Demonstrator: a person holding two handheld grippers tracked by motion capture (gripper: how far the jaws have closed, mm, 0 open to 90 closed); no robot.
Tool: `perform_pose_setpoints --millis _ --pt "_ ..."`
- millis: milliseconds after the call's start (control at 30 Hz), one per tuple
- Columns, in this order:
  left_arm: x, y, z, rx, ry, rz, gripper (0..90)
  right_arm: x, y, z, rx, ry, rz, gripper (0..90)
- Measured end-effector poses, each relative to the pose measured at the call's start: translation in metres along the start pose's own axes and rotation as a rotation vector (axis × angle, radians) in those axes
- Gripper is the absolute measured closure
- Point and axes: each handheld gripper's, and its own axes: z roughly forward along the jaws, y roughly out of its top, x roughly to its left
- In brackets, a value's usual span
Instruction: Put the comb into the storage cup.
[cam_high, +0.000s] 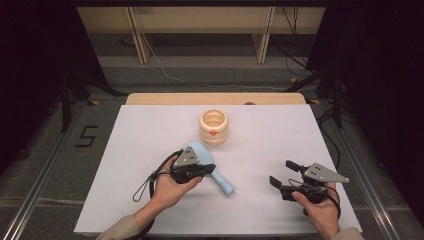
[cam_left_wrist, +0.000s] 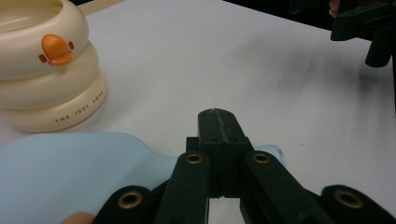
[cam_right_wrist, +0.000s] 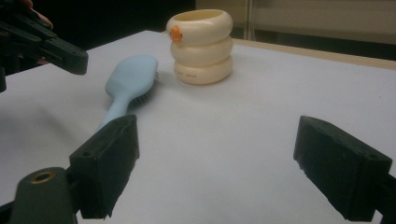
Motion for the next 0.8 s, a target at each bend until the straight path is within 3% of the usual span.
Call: perform_pose_setpoints --millis 367,667,800 --pt "-0.005 0.012 0.016 0.015 0.012 0.009 89.9 0.0 0.0 0.0 0.001 -0.006 0.004 15.0" --pt "-0.013 0.022 0.04 0.066 0.022 0.057 90.0 -0.001 -0.001 -0.001 0.001 -0.009 0.006 15.0" --pt "-0.018 0.022 0.049 0.092 0.018 0.053 90.0 -0.001 -0.001 -0.001 0.004 -0.009 0.006 15.0"
